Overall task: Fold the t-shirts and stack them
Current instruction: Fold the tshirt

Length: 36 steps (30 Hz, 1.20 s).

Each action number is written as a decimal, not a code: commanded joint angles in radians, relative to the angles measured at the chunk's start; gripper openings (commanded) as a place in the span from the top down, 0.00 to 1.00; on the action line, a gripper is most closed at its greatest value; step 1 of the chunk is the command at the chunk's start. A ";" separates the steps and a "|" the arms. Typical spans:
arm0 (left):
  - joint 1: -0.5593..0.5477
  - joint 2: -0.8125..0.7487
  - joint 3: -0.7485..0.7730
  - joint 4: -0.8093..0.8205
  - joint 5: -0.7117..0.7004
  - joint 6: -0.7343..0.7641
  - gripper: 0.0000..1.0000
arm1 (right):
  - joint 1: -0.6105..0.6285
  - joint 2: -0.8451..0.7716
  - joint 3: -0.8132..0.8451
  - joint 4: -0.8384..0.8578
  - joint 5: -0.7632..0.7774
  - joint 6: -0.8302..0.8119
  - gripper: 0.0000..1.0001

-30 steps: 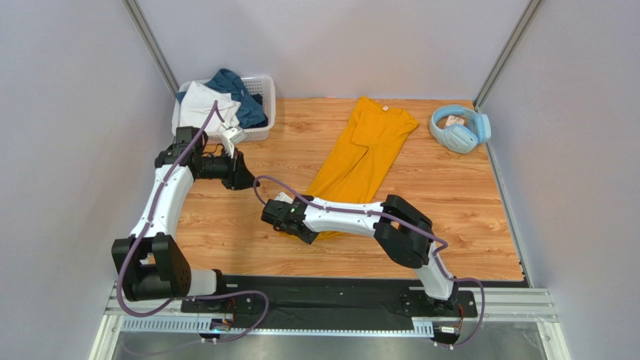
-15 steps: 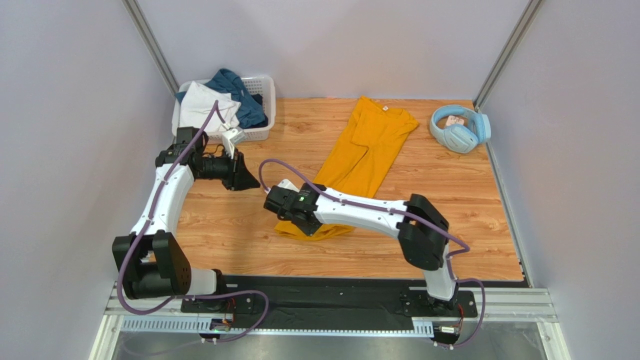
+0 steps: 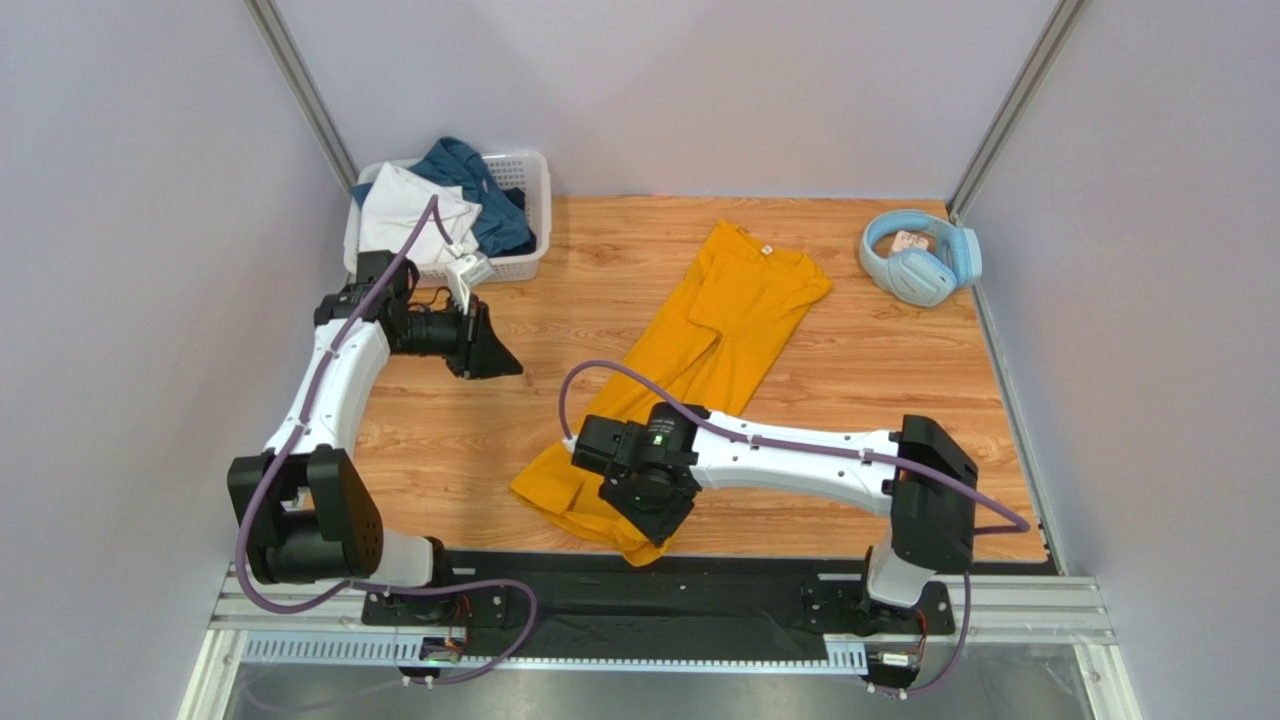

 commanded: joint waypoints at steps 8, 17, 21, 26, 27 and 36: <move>0.006 0.005 0.065 -0.027 0.080 0.051 0.71 | -0.115 0.021 0.167 -0.053 0.017 -0.066 0.41; 0.006 0.037 0.093 -0.063 0.089 0.068 0.71 | -0.404 -0.082 0.025 0.158 -0.067 0.002 0.44; 0.005 0.028 0.105 -0.099 0.106 0.090 0.70 | -0.306 0.070 0.055 0.148 -0.150 -0.036 0.47; -0.009 0.031 0.130 -0.099 0.100 0.077 0.70 | -0.201 0.165 0.120 0.176 -0.190 -0.035 0.49; -0.008 0.030 0.131 -0.099 0.098 0.077 0.70 | -0.195 0.176 0.124 0.180 -0.210 -0.033 0.50; -0.009 0.048 0.134 -0.102 0.086 0.084 0.69 | -0.165 0.211 0.121 0.222 -0.314 -0.038 0.51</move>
